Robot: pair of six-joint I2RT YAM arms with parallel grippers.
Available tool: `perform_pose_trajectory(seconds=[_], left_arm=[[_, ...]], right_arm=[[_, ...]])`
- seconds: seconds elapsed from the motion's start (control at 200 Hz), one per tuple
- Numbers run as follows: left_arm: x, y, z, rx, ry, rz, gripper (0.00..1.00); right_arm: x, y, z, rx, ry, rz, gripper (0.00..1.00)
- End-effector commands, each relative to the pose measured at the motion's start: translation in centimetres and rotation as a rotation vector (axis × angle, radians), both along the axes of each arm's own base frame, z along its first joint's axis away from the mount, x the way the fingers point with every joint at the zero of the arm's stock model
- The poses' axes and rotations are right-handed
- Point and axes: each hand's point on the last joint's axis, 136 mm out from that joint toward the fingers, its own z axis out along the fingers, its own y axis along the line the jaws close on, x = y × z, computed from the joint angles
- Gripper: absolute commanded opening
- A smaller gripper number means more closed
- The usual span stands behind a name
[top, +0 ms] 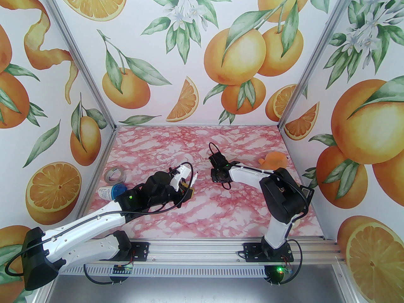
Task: Open the pen caps
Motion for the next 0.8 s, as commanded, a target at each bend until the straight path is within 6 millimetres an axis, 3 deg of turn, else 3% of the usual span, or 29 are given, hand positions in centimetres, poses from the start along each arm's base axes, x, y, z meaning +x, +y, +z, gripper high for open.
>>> perform_pose_trajectory(seconds=[0.0,0.796], left_arm=[[0.03,-0.21,0.34,-0.026,-0.010,-0.007,0.00],[0.02,0.02,0.09,-0.021,-0.005,0.003,0.00]], right_arm=[[0.00,-0.91,-1.14,-0.036,0.003,-0.029,0.24],[-0.13,-1.29,-0.61,-0.044,-0.013,-0.030,0.29]])
